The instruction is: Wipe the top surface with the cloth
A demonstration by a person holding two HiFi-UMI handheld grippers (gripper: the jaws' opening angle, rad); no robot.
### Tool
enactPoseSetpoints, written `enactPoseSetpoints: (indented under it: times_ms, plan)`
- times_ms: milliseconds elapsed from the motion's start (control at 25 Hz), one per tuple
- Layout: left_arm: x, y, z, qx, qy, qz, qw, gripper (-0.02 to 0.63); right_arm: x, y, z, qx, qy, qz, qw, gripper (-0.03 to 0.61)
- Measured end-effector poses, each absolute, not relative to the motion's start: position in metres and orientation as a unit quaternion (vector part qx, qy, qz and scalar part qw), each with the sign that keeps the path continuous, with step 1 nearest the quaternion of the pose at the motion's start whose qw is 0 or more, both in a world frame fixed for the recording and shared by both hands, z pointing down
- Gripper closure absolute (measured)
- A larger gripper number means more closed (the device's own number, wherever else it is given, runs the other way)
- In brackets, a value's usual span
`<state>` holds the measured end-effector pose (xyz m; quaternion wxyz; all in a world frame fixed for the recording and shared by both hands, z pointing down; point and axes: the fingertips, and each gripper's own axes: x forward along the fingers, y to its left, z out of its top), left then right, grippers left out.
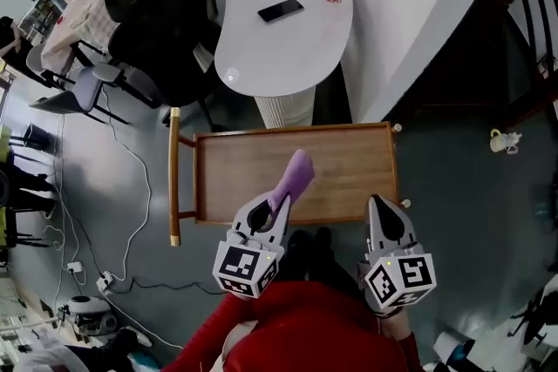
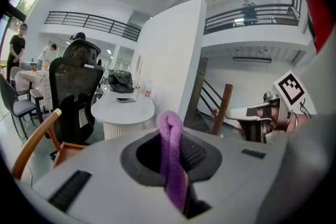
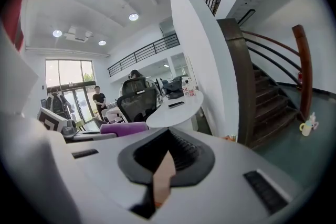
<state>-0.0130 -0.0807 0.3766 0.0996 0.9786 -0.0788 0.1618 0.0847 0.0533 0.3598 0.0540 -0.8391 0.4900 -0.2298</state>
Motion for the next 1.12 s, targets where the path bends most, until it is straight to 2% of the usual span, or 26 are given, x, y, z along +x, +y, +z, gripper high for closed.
enactPoseSetpoints:
  times_ms: [240,480,600,760,1120]
  plan:
    - [0.010,-0.096,0.393,0.970,-0.072,0.184,0.143,0.566,0.102,0.052,0.374,-0.843,0.470,-0.255,0.058,0.575]
    - [0.146,-0.041,0.394,0.965,0.081,0.174,0.180,0.566,0.125,0.091,0.381,-0.870,0.408,-0.269,0.065,0.575]
    - [0.215,-0.008,0.407,0.964,0.118,0.175,0.161,0.566,0.133,0.118,0.389,-0.885,0.364,-0.281,0.075,0.575]
    - [0.269,0.016,0.447,0.961,0.120,0.213,0.133,0.566,0.133,0.144,0.395,-0.893,0.328,-0.295,0.088,0.575]
    - [0.300,-0.040,0.532,0.939,0.026,0.320,0.123,0.566,0.157,0.120,0.411,-0.862,0.373,-0.339,0.065,0.575]
